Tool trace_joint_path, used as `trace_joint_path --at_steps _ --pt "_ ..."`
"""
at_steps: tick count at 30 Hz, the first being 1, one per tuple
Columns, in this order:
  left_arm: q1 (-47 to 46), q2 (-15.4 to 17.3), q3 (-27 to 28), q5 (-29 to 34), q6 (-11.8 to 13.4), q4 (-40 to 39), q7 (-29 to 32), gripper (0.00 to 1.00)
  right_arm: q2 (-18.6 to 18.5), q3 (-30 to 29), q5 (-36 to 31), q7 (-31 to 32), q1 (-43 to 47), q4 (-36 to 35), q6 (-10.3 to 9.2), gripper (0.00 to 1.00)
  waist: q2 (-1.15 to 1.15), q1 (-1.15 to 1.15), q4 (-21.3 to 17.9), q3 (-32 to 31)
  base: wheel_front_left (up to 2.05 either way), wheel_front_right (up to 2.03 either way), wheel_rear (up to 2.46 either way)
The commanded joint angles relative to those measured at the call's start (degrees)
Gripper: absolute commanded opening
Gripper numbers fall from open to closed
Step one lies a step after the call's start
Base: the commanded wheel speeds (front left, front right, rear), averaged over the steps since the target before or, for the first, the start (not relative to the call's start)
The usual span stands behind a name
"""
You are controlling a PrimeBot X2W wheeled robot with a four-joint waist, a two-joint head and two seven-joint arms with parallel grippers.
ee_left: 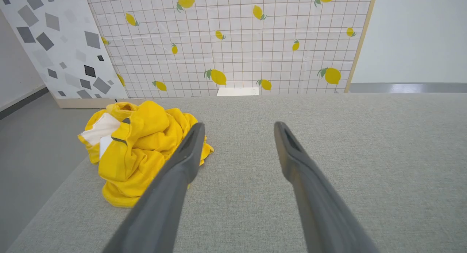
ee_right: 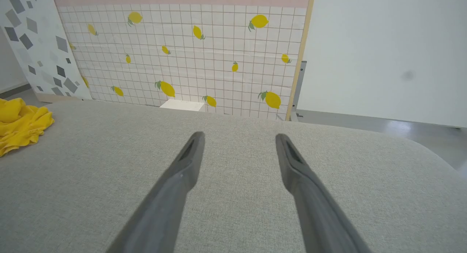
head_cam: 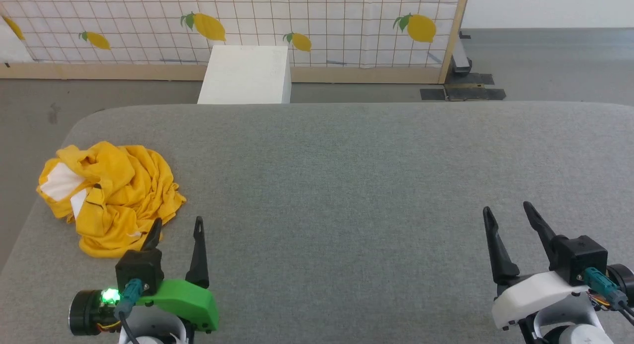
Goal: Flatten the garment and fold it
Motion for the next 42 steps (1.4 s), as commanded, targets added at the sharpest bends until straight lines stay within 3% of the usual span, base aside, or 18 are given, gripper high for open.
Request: trace_joint_path --at_steps 1,19,42 --pt "0.61 -0.06 0.25 -0.54 -0.38 0.08 -0.58 1.0 0.03 -0.31 0.21 -0.6 0.07 0.13 -0.02 1.0 0.0 0.0 0.32 0.04 0.0 0.0 0.0" --pt "1.28 -0.11 1.62 -1.94 -0.96 0.27 -2.69 1.0 0.04 -0.52 0.68 -2.7 -0.88 0.86 -0.03 1.0 0.0 0.0 6.02 0.29 0.0 0.0 0.0" --pt "2.62 -0.17 3.07 -3.63 -1.69 0.76 -5.4 1.0 0.05 0.86 1.47 -5.4 -1.38 2.81 -0.05 1.0 0.0 0.0 17.29 -0.05 0.0 0.0 0.0"
